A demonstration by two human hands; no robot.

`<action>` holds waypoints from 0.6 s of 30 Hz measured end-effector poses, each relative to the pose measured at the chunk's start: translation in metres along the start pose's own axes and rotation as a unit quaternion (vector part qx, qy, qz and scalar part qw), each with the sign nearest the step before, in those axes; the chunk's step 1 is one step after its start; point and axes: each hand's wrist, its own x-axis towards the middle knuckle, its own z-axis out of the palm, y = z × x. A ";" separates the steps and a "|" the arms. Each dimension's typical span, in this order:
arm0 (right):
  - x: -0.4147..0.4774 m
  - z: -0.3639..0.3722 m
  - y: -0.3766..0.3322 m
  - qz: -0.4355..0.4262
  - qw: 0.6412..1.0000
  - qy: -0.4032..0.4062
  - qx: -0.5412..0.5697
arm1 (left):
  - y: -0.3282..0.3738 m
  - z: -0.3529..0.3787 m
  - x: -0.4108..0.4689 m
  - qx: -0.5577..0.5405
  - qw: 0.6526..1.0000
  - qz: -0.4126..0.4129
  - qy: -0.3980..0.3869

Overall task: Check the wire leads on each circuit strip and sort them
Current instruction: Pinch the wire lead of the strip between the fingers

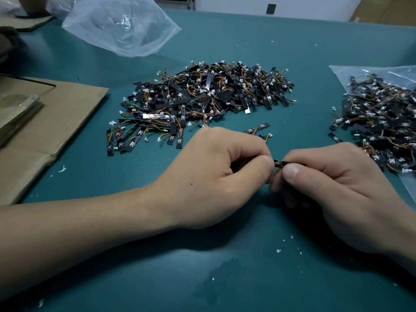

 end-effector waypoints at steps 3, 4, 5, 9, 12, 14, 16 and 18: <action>0.000 -0.001 -0.001 -0.002 1.000 -0.006 0.010 | 0.001 -0.001 0.000 -0.007 1.000 0.001 0.002; 0.000 -0.001 -0.002 -0.005 1.000 -0.012 0.013 | 0.001 -0.001 0.000 -0.010 1.000 0.002 0.001; 0.000 -0.001 -0.002 -0.010 1.000 -0.019 0.013 | 0.001 -0.001 -0.001 -0.015 1.000 0.003 -0.002; 0.001 -0.002 -0.002 -0.008 1.000 -0.013 0.025 | 0.000 -0.002 -0.002 -0.035 0.999 0.012 -0.013; -0.001 -0.003 0.000 -0.007 0.999 -0.005 0.039 | 0.000 -0.001 -0.001 -0.036 0.999 0.014 -0.012; -0.002 -0.004 0.000 -0.007 0.999 0.003 0.050 | 0.000 -0.001 -0.001 -0.037 0.999 0.017 -0.003; -0.001 -0.003 0.000 -0.015 0.999 0.010 0.036 | -0.001 -0.001 0.000 -0.039 0.999 0.021 0.004; -0.001 -0.002 -0.001 -0.019 1.000 0.012 0.018 | -0.001 -0.002 0.000 -0.040 0.999 0.020 0.008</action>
